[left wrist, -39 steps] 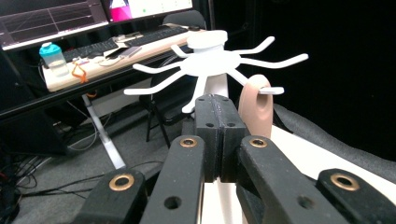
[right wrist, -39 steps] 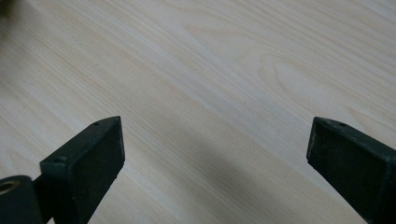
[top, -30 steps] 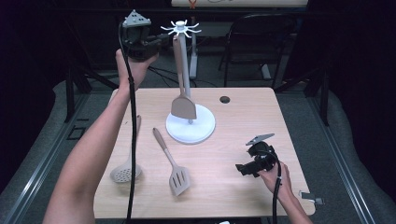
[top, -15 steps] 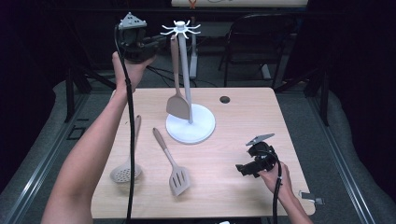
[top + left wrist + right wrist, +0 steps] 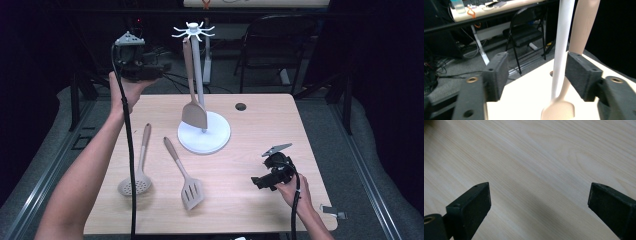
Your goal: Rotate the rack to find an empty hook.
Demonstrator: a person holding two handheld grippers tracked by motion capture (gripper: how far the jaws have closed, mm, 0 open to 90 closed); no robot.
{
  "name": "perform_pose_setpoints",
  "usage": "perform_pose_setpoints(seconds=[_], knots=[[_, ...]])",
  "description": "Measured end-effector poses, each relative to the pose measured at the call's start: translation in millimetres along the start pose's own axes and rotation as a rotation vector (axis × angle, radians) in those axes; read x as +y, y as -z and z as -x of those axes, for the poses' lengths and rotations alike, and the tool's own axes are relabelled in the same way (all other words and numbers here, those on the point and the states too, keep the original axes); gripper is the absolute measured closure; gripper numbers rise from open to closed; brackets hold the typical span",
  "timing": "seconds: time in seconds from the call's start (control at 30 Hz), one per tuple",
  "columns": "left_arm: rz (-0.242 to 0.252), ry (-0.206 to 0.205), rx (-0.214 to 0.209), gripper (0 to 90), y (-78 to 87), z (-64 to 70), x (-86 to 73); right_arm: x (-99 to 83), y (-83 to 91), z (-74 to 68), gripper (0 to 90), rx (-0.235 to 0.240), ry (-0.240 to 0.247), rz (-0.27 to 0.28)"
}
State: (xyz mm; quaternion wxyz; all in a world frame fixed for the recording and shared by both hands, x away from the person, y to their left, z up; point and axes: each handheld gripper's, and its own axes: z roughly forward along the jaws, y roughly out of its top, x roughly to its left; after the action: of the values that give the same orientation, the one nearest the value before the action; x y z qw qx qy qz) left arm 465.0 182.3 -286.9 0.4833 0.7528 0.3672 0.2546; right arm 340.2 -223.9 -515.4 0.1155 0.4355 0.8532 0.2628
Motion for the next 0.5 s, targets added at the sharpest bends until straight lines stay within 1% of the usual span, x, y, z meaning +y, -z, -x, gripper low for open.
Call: perform_pose_setpoints(seconds=[0.03,0.13,0.2,0.23,0.3,0.37,0.43,0.5], knots=[[-0.009,0.000,-0.002,30.4,-0.2,-0.1,-2.6,0.1,0.0,-0.2,4.2,-0.006,0.005,-0.007],[-0.049,-0.010,-0.004,23.6,-1.7,0.8,-13.8,0.3,-0.7,-0.9,4.2,-0.003,0.009,-0.010],[-0.073,-0.017,0.000,20.3,-3.1,2.3,-22.0,0.3,-0.9,-1.7,4.2,-0.002,0.008,-0.014],[-0.086,-0.021,-0.001,19.1,-3.4,2.6,-26.1,0.5,-0.8,-1.5,4.2,-0.006,0.016,-0.023],[-0.107,-0.022,-0.002,17.1,-4.4,3.6,-35.7,0.5,-1.2,-1.7,4.1,-0.005,0.019,-0.028],[-0.125,-0.022,-0.004,15.5,-5.7,4.3,-43.3,0.2,-2.4,-2.9,4.2,0.000,0.012,-0.014],[-0.141,-0.032,0.004,15.2,-6.8,6.1,-52.3,0.4,-2.5,-3.0,4.1,-0.007,0.023,-0.023],[-0.161,-0.033,0.001,14.7,-7.9,7.9,-61.5,0.4,-3.2,-3.4,4.1,0.000,0.027,-0.024]])
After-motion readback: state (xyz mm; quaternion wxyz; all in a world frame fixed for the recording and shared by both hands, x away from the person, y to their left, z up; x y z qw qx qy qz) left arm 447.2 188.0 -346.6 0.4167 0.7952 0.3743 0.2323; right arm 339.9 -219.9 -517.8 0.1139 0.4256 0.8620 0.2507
